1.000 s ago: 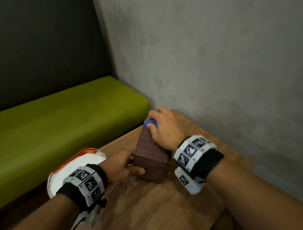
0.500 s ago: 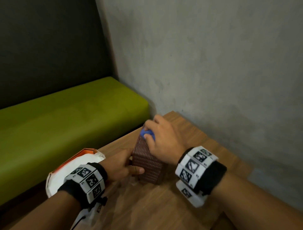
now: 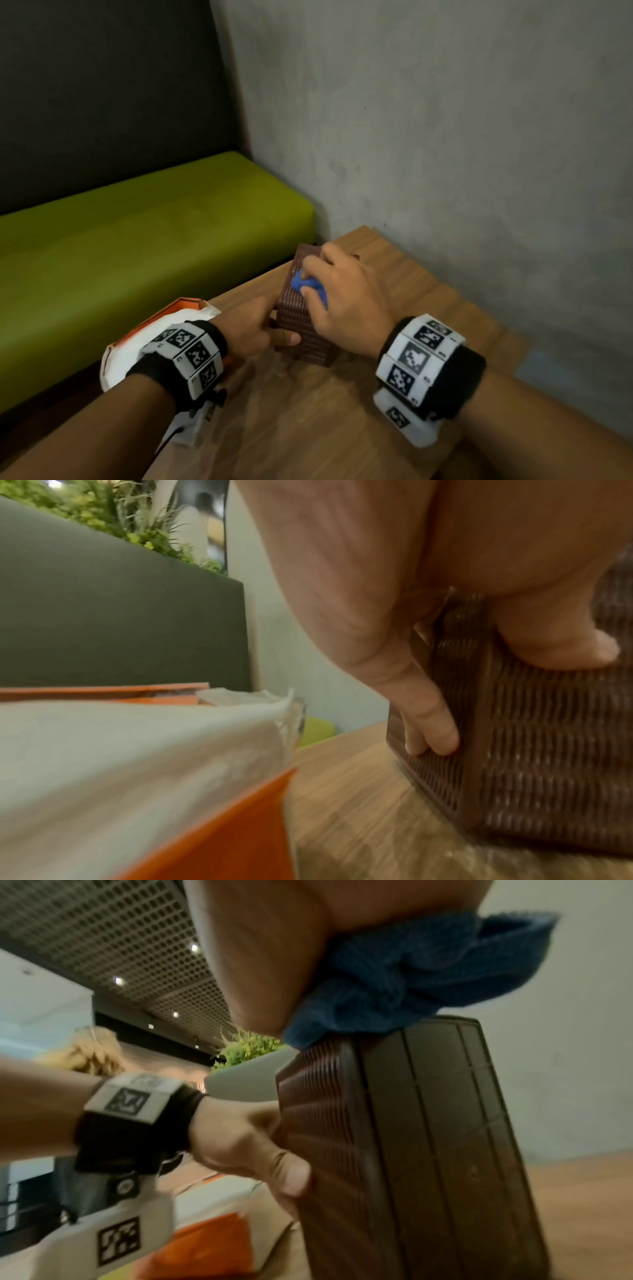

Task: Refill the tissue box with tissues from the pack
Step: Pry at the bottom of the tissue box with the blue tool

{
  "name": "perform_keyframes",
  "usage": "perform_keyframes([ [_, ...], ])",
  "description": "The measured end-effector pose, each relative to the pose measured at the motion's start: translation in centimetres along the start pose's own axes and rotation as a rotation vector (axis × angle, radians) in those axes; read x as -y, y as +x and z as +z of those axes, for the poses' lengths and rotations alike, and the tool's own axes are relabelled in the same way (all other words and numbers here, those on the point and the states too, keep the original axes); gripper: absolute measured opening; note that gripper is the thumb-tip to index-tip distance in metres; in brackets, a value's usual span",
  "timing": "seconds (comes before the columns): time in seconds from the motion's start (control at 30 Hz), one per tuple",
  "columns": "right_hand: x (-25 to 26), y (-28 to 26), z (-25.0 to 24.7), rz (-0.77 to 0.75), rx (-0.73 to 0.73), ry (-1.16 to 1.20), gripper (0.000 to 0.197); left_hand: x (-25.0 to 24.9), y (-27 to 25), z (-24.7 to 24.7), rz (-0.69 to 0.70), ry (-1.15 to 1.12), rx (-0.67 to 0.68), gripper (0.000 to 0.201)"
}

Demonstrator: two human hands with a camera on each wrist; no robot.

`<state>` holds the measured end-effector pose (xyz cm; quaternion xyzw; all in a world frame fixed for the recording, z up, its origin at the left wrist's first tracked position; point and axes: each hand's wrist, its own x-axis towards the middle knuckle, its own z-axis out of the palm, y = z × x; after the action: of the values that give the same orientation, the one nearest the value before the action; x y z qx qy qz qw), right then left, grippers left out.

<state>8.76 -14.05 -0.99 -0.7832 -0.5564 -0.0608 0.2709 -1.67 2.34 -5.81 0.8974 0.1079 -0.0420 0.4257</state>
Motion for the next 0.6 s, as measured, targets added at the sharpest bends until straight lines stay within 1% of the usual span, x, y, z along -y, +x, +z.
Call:
perform_keyframes([
  [0.07,-1.4,0.5,-0.4,0.028,-0.019,0.014,0.012,-0.3,0.2,0.0,0.016,-0.003,0.014,0.059],
  [0.1,-2.4,1.3,-0.4,0.087,-0.027,-0.011,0.011,-0.5,0.2,0.0,0.018,0.015,0.022,0.059],
  [0.17,-3.7,3.2,-0.5,0.260,-0.025,-0.097,0.012,-1.1,0.5,-0.2,0.017,0.060,0.042,0.055],
  [0.2,-3.8,3.8,-0.3,0.316,-0.018,-0.128,0.013,-1.1,0.7,-0.2,0.015,0.065,0.044,0.055],
  [0.23,-3.4,4.2,-0.1,0.324,-0.014,-0.143,0.013,-0.9,0.7,-0.2,0.010,0.059,0.032,0.055],
  [0.27,-2.4,4.0,0.2,0.288,-0.007,-0.137,0.013,-0.6,0.6,-0.1,-0.001,0.038,0.015,0.055],
  [0.37,0.5,1.2,0.6,0.057,0.024,-0.068,0.013,0.5,-0.2,0.5,-0.014,-0.032,-0.055,0.055],
  [0.4,0.8,0.3,0.4,0.020,0.048,-0.055,0.013,0.8,-0.3,0.7,-0.013,-0.050,-0.062,0.051],
  [0.43,0.5,-0.1,0.0,0.015,0.049,-0.048,0.013,0.9,-0.3,0.8,-0.005,-0.068,-0.056,0.048],
  [0.5,-1.3,0.8,-0.5,0.098,0.009,-0.087,0.012,0.7,-0.1,0.9,0.010,-0.066,-0.031,0.046],
  [0.57,-3.3,2.9,-1.0,0.276,0.009,-0.139,0.011,0.1,0.3,0.8,0.014,-0.019,-0.005,0.050],
  [0.6,-3.6,3.7,-1.1,0.332,0.024,-0.153,0.012,-0.1,0.4,0.7,0.009,-0.001,0.010,0.051],
])
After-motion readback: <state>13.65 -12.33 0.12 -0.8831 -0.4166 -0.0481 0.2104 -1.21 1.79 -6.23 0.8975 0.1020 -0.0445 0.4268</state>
